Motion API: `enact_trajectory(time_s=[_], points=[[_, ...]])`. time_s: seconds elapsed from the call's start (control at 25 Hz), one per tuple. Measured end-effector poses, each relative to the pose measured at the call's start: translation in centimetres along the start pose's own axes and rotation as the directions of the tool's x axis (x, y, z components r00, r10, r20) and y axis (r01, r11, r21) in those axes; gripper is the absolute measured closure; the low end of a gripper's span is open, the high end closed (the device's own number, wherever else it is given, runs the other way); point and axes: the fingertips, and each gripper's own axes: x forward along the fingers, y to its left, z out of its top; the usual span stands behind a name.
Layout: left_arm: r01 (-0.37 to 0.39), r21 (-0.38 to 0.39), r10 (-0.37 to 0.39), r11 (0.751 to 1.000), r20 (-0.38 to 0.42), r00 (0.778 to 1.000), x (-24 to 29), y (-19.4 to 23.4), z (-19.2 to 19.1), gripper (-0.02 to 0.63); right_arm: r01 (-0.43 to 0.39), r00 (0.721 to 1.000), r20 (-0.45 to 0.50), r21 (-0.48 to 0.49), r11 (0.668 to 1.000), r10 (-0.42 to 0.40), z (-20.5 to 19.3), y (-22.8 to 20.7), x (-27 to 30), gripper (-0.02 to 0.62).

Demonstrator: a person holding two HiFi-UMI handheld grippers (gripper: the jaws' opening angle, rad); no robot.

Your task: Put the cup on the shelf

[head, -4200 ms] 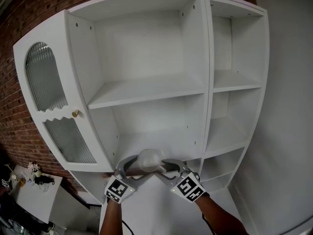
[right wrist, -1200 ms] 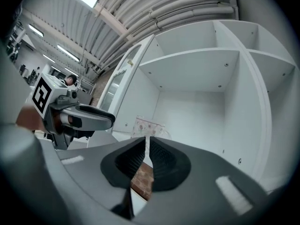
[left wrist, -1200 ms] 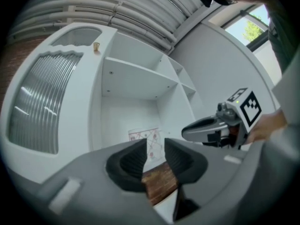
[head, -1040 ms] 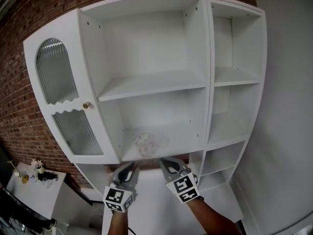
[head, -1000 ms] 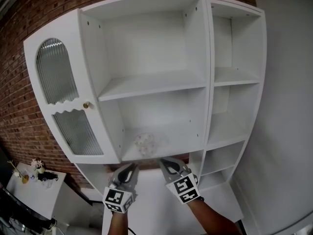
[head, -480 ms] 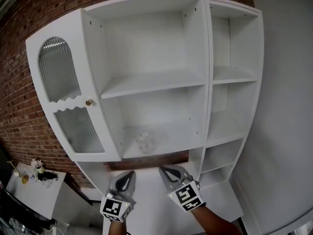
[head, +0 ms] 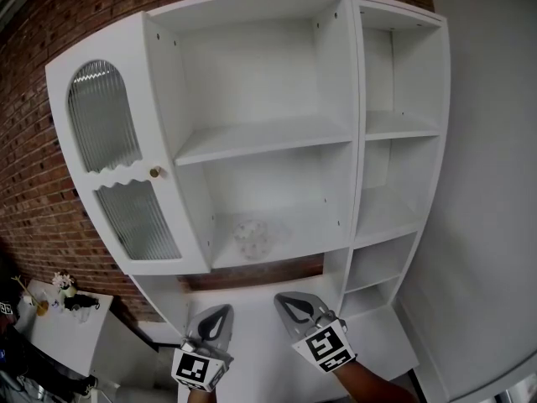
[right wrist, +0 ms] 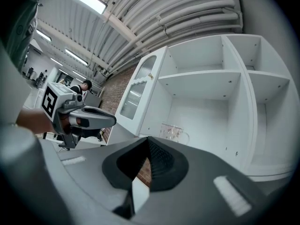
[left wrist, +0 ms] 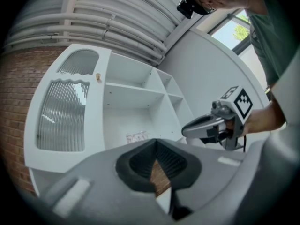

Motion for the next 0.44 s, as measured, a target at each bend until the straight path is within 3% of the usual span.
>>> enact_trajectory(time_s=[0.44], points=[[0.019, -0.007, -0.019, 1.000, 0.020, 1.000, -1.6, -0.5, 0.7, 0.604, -0.005, 1.000, -0.006, 0.003, 1.000, 0.005, -0.1, 1.7, -0.7, 0.589]])
